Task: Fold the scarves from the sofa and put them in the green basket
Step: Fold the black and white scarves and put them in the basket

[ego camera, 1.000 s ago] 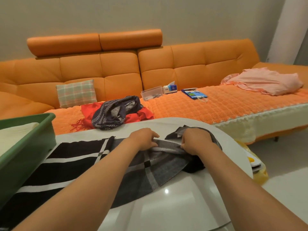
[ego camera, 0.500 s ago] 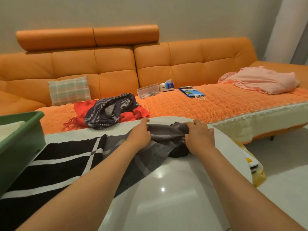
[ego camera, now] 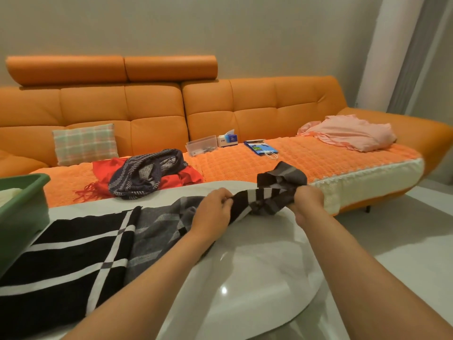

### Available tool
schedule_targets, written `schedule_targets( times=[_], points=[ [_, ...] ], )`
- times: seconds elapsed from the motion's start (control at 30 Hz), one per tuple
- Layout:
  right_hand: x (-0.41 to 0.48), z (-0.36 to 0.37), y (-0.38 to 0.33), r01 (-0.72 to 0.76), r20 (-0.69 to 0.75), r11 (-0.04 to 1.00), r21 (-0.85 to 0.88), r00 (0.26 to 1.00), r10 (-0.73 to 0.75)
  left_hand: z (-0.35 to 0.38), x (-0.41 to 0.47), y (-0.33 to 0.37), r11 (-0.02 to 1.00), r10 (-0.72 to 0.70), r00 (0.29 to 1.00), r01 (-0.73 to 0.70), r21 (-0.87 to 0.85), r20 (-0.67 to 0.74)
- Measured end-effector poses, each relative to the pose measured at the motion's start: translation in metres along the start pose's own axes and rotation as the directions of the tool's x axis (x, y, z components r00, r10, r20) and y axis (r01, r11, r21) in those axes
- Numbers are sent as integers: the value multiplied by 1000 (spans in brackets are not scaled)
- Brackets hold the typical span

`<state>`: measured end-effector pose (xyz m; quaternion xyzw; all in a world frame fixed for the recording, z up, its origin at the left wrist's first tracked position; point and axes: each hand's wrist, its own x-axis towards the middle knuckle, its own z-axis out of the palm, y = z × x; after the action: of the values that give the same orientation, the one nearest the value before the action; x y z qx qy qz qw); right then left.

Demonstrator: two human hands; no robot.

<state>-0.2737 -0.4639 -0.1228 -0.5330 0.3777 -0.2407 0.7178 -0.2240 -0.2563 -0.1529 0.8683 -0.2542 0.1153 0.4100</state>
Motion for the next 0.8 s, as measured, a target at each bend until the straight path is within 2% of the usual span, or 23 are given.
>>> schedule_targets(
  times=[0.03,0.07,0.1,0.13,0.17,0.2,0.23,0.27,0.3,0.33,0.4,0.43,0.47,0.53,0.6,0.63,0.67,0.73,0.77,0.8],
  points=[
    [3,-5,1,-17,3,998,-58,1000,17,-2,-2,4,997,11,997,-16,-73,-70],
    [3,-10,4,-15,-3,982,-190,1000,14,-3,-5,9,994,28,996,-37,-104,-82],
    [3,-14,8,11,-10,921,-388,1000,-16,-4,-11,14,993,52,998,-56,-106,-37],
    [-3,-19,10,62,-5,788,-613,997,-82,-4,-18,19,994,88,995,-85,-63,46],
    [-8,-22,13,186,76,583,-791,975,-208,-1,-24,23,991,130,981,-133,13,143],
    [-15,-25,14,354,234,350,-867,911,-340,1,-31,28,977,168,958,-193,87,231],
    [-21,-26,16,522,433,147,-840,809,-397,5,-38,31,963,196,934,-241,121,300],
    [-29,-26,16,658,609,11,-753,702,-370,9,-44,34,959,215,913,-265,102,348],
    [-38,-24,16,751,713,23,-660,635,-297,12,-50,37,963,229,899,-265,48,374],
    [-46,-22,17,783,755,98,-614,619,-215,12,-55,38,966,242,892,-260,-3,381],
    [-59,-19,19,771,769,181,-611,632,-94,5,-62,35,949,293,900,-314,13,324],
    [-64,-18,19,766,772,163,-622,635,-38,0,-65,29,932,313,905,-351,90,289],
    [-66,-18,19,761,766,116,-639,642,8,-6,-67,21,909,310,909,-369,193,278],
    [-63,-21,21,723,719,-87,-685,691,78,-20,-72,4,873,207,924,-323,365,322],
    [-59,-22,24,631,625,-296,-717,770,129,-31,-75,-4,896,79,918,-236,375,388],
    [-59,-22,25,601,593,-351,-718,792,145,-35,-76,-4,930,55,905,-200,309,422],
    [-62,-19,27,586,583,-389,-711,800,139,-39,-78,-1,964,39,883,-156,213,468],
    [-68,-11,29,574,631,-446,-687,775,26,-44,-78,9,994,28,820,-82,69,572],
    [-69,-6,30,595,674,-432,-677,738,-40,-45,-78,13,998,21,793,-48,27,609],
    [-70,0,32,649,718,-372,-664,692,-75,-46,-78,14,1000,10,784,-1,-15,621]
  ],
)
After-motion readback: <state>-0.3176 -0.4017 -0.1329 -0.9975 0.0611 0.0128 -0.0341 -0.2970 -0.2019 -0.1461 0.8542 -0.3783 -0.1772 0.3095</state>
